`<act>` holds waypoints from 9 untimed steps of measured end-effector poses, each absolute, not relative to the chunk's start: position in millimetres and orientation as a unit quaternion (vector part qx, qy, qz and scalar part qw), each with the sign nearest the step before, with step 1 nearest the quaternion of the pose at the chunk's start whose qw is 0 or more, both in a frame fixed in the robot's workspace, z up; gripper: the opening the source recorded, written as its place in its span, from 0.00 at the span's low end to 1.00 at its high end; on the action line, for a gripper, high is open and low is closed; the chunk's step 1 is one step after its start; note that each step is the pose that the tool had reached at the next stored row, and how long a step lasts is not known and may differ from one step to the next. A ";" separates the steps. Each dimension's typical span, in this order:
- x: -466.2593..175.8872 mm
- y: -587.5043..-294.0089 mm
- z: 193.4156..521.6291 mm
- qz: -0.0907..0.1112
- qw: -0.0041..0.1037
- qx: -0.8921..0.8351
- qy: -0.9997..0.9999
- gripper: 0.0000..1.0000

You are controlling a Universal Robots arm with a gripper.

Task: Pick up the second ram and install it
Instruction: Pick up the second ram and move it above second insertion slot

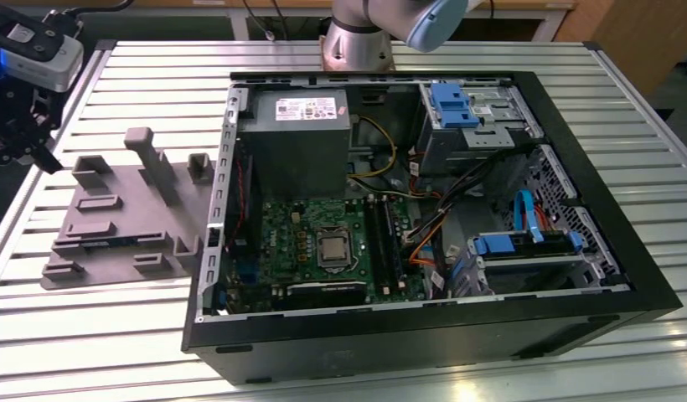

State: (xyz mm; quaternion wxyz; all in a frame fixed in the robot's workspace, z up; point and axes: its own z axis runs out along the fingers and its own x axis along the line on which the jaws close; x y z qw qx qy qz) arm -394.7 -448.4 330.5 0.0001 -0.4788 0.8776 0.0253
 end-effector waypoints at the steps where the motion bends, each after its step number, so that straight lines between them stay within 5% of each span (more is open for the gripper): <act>1: -394.7 -448.4 330.5 0.025 0.000 -0.483 0.875 0.11; 9: -394.7 -448.4 330.5 0.025 -0.001 -0.513 0.858 0.11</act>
